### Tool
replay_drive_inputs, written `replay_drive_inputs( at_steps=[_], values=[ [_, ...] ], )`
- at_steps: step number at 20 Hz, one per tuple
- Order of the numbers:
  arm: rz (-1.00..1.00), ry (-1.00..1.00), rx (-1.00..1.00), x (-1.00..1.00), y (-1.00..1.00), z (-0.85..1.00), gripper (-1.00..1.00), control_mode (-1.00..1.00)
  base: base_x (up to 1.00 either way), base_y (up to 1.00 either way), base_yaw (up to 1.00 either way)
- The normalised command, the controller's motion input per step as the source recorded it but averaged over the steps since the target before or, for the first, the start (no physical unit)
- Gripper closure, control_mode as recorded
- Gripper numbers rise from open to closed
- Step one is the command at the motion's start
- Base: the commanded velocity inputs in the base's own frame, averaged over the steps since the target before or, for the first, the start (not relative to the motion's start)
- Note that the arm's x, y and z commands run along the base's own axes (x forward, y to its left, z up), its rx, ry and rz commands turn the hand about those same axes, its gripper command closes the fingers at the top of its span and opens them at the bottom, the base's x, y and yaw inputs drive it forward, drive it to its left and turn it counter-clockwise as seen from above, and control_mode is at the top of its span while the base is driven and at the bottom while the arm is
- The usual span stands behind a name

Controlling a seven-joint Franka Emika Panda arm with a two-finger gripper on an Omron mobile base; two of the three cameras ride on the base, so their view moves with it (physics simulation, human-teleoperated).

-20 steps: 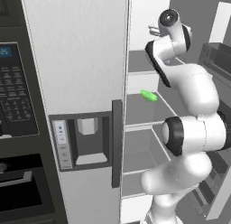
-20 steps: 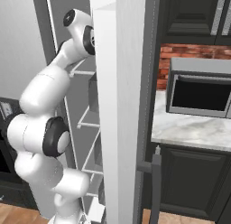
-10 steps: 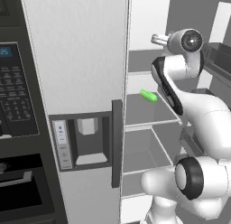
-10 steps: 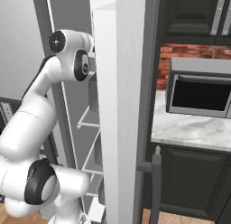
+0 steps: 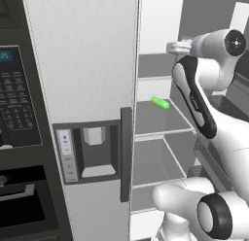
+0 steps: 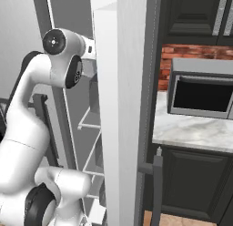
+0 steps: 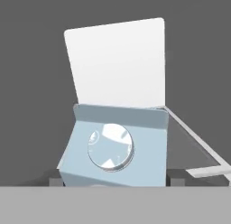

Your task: Take out the milk from the fridge and place it on the tray on the counter. Then take the sugar cube near the tray and place it in the tray.

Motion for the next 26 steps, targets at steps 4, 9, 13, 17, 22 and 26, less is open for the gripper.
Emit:
replay_drive_inputs(
  at_steps=[4,9,13,17,22,26],
  values=[
    [0.17,0.10,-0.06,-0.66,0.30,0.00,1.00,-1.00,0.00,0.00,0.00],
    [0.02,0.00,-0.06,-0.64,0.10,0.00,1.00,-1.00,0.00,0.00,0.00],
    [0.00,0.02,-0.08,-0.54,0.20,-0.10,1.00,-1.00,0.00,0.00,0.00],
    [0.00,0.08,-0.04,-0.42,0.16,-0.23,1.00,-1.00,0.00,0.00,0.00],
    [0.00,0.11,0.00,-0.38,0.00,-0.34,1.00,-1.00,0.00,0.00,0.00],
    [0.00,0.03,0.00,-0.44,0.00,-0.23,1.00,-1.00,0.00,0.00,0.00]
  ],
)
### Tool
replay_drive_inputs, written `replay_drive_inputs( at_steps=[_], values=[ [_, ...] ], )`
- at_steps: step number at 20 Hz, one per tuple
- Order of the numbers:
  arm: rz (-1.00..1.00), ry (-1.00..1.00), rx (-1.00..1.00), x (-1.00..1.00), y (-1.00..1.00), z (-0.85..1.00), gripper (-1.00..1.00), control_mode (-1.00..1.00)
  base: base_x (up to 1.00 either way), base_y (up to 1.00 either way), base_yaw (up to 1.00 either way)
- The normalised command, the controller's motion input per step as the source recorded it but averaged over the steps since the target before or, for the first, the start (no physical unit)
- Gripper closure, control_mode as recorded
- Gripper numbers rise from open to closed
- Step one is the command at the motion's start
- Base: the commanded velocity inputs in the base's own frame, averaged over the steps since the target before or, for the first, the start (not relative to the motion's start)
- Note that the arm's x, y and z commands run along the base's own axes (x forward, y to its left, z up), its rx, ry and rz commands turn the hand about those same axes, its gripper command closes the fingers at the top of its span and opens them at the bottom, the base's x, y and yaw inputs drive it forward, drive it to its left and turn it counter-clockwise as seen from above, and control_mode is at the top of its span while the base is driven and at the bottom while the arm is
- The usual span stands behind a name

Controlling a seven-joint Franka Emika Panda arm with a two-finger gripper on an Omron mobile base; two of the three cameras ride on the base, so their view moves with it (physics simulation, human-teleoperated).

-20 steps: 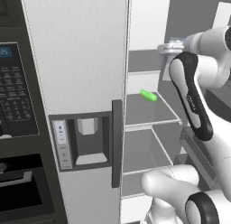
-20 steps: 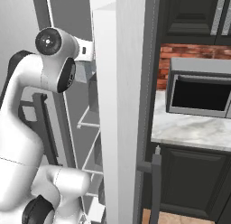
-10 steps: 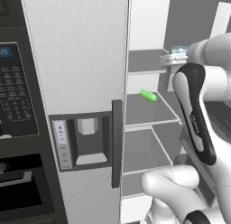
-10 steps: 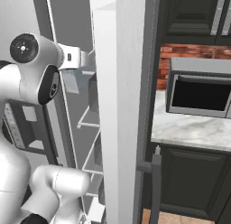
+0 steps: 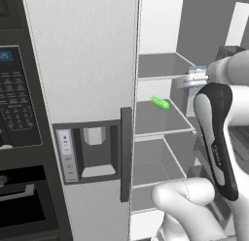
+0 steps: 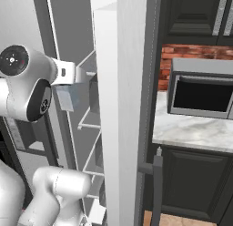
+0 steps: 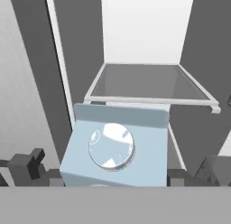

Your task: Take out the milk from the fridge and place it on the tray on the counter. Then take the sugar cube near the tray and place it in the tray.

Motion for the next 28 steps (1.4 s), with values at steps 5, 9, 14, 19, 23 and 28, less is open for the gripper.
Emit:
replay_drive_inputs(
  at_steps=[5,9,14,19,23,28],
  values=[
    [0.00,0.00,0.00,-0.40,0.02,-0.03,1.00,-1.00,0.00,0.00,0.00],
    [0.00,0.00,0.00,-0.51,0.00,0.00,1.00,1.00,-0.20,0.00,0.00],
    [0.00,0.00,0.00,0.00,0.00,0.00,1.00,1.00,-0.97,0.03,0.00],
    [0.00,0.00,0.00,0.00,0.00,0.00,1.00,1.00,-1.00,0.11,0.00],
    [0.00,0.00,0.00,0.00,0.00,0.00,1.00,1.00,-1.00,0.08,0.00],
    [0.00,0.00,0.00,0.00,0.00,0.00,1.00,1.00,-0.95,0.05,0.09]
  ],
)
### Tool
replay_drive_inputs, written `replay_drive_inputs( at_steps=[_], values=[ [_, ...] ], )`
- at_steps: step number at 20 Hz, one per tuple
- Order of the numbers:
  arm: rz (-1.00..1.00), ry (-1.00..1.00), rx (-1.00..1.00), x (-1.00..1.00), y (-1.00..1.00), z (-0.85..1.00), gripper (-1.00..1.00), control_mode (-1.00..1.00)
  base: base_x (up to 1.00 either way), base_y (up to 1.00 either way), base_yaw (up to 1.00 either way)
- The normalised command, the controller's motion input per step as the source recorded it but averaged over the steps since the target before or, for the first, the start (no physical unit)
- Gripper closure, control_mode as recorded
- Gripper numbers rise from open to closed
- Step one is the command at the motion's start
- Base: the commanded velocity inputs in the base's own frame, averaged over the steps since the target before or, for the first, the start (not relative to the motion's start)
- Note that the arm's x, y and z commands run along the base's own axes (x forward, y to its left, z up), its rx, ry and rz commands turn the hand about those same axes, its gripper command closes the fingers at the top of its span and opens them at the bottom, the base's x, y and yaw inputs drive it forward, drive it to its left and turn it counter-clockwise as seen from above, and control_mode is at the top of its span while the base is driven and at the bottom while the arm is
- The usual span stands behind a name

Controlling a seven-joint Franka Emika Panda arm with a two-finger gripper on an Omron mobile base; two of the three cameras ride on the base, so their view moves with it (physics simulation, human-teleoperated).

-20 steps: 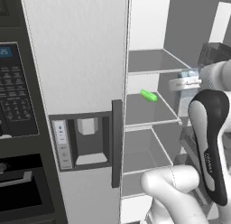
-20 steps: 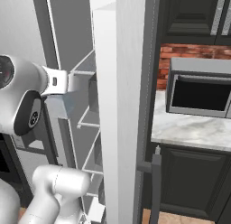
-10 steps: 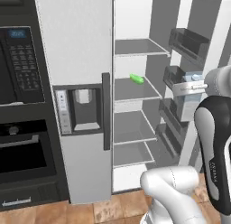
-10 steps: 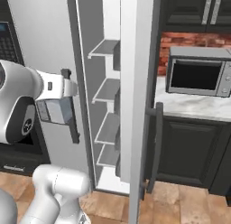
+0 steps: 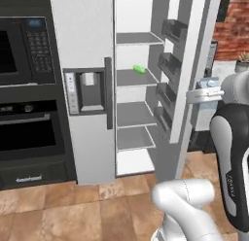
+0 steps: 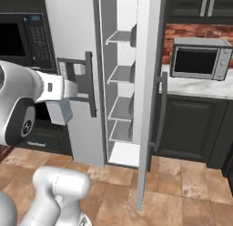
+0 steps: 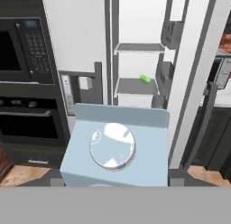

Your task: Take out the milk from the fridge and place it on the tray on the counter. Then take the sugar cube near the tray and place it in the tray.

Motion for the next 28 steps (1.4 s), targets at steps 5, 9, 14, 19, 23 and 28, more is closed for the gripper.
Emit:
replay_drive_inputs(
  at_steps=[5,9,14,19,23,28],
  values=[
    [0.00,0.00,0.00,0.00,0.00,0.00,1.00,1.00,-0.23,0.34,-0.36],
    [0.00,0.00,0.00,0.00,0.00,0.00,1.00,1.00,-0.01,0.00,-1.00],
    [0.00,0.00,0.00,0.00,0.00,0.00,1.00,1.00,0.00,0.00,-1.00],
    [0.00,0.00,0.00,0.00,0.00,0.00,1.00,1.00,0.00,0.00,-1.00],
    [0.00,0.00,0.00,0.00,0.00,0.00,1.00,1.00,0.00,0.00,-1.00],
    [0.00,0.00,0.00,0.00,0.00,0.00,1.00,1.00,0.00,0.00,-1.00]
  ],
)
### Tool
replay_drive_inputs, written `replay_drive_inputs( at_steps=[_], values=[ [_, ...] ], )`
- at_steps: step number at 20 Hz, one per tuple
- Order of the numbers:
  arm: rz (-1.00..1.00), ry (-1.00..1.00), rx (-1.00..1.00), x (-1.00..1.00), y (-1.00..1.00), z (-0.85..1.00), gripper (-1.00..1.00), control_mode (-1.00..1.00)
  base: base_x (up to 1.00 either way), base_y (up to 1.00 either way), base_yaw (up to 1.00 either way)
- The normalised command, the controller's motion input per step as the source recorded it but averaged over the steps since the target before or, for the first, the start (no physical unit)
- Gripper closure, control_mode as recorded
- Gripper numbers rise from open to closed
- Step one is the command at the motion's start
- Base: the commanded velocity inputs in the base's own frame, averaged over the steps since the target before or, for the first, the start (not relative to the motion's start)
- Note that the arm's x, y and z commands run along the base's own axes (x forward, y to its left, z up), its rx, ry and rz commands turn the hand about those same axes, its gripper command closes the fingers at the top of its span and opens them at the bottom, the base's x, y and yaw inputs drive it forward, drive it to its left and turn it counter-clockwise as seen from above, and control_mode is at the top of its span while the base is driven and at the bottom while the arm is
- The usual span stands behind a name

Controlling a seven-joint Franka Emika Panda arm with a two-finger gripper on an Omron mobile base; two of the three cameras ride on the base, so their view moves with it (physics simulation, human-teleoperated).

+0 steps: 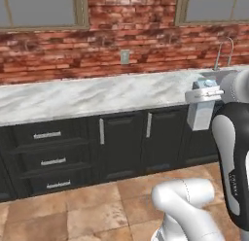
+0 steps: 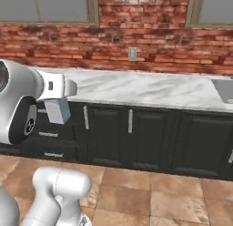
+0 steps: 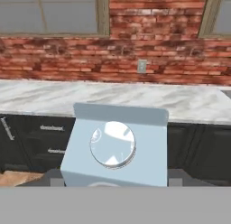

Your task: Take out the milk from the fridge and place it on the tray on the counter. Then take the sugar cube near the tray and place it in the tray.

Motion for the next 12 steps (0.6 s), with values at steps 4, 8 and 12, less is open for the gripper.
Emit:
replay_drive_inputs(
  at_steps=[4,8,12],
  values=[
    [0.00,0.00,0.00,0.00,0.00,0.00,1.00,1.00,0.00,-0.02,-1.00],
    [0.00,0.00,0.00,0.00,0.00,0.00,1.00,1.00,0.00,-0.09,-0.98],
    [0.00,0.00,0.00,0.00,0.00,0.00,1.00,1.00,0.00,-0.12,-0.97]
  ],
)
